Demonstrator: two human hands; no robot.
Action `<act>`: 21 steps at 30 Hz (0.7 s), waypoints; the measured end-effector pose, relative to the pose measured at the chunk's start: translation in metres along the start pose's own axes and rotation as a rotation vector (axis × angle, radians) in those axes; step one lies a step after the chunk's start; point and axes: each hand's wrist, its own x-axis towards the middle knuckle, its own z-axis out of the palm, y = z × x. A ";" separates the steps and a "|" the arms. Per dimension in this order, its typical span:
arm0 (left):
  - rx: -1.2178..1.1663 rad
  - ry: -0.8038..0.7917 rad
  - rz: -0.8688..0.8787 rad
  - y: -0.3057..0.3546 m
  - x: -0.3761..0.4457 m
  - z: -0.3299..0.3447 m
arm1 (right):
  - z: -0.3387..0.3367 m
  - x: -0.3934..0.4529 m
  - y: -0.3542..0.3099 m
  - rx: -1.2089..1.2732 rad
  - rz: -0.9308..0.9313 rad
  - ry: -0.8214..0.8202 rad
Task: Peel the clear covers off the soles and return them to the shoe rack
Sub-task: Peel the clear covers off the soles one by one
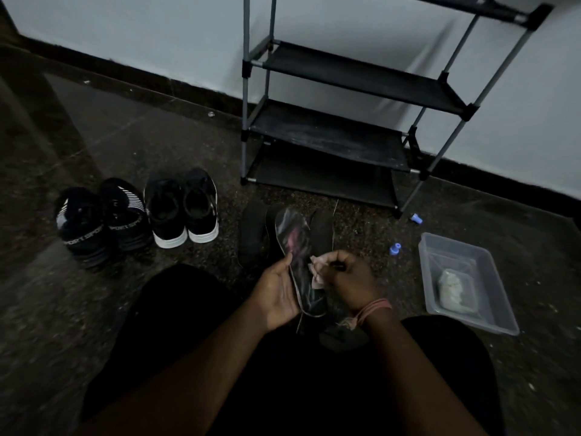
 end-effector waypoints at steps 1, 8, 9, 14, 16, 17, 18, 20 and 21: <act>-0.004 0.004 0.021 0.001 0.000 -0.001 | 0.001 -0.002 0.002 -0.073 -0.046 0.006; -0.058 0.109 0.091 0.001 -0.005 -0.003 | 0.033 -0.013 0.017 -0.641 -0.301 -0.067; -0.067 0.136 0.093 0.004 -0.006 -0.005 | 0.038 -0.015 0.014 -0.671 -0.318 -0.115; -0.196 0.182 0.118 0.016 -0.002 -0.015 | 0.048 -0.032 0.013 -0.741 -0.305 -0.324; -0.212 0.157 0.098 0.014 0.000 -0.015 | 0.044 -0.029 0.013 -0.701 -0.341 -0.182; -0.205 0.126 0.070 0.011 0.000 -0.013 | 0.041 -0.024 0.013 -0.738 -0.392 -0.083; -0.202 0.094 0.045 0.009 -0.001 -0.012 | 0.039 -0.018 0.012 -0.779 -0.447 0.004; -0.191 0.049 0.019 0.006 -0.002 -0.010 | 0.036 -0.010 0.012 -0.843 -0.476 0.074; -0.182 0.047 0.019 0.006 -0.003 -0.011 | 0.037 -0.010 0.012 -0.856 -0.458 0.036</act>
